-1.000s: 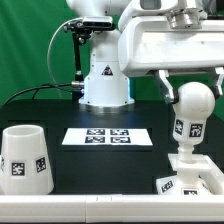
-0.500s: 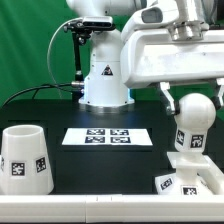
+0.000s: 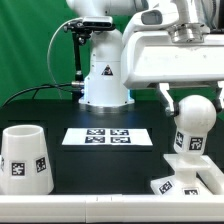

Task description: Assemble lamp

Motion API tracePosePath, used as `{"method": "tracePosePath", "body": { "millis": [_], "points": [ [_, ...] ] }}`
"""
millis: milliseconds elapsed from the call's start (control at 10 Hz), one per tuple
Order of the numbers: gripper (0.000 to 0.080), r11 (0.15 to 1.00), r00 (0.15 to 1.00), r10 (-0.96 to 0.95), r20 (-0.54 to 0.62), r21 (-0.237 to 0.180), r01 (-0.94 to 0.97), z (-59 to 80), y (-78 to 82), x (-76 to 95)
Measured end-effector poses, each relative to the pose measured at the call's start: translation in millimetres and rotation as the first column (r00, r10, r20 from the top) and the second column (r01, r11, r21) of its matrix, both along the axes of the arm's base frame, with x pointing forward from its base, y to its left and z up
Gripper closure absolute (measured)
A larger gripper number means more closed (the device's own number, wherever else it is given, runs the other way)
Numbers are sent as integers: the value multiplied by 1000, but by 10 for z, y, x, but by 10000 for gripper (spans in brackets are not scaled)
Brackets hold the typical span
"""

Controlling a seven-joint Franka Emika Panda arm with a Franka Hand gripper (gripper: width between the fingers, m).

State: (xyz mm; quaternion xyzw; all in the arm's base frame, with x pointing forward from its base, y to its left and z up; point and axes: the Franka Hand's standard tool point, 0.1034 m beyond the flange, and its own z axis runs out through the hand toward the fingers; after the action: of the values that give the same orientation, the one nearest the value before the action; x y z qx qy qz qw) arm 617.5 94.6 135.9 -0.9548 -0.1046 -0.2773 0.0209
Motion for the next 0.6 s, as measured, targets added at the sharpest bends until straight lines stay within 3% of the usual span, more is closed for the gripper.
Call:
{"method": "tracePosePath", "body": {
  "millis": [400,600],
  "points": [
    [103,1000,1000,-5,-3,2,5,-5,-13,-2],
    [101,991,989,-95,-113,82,105,28,42,-65]
  ]
}}
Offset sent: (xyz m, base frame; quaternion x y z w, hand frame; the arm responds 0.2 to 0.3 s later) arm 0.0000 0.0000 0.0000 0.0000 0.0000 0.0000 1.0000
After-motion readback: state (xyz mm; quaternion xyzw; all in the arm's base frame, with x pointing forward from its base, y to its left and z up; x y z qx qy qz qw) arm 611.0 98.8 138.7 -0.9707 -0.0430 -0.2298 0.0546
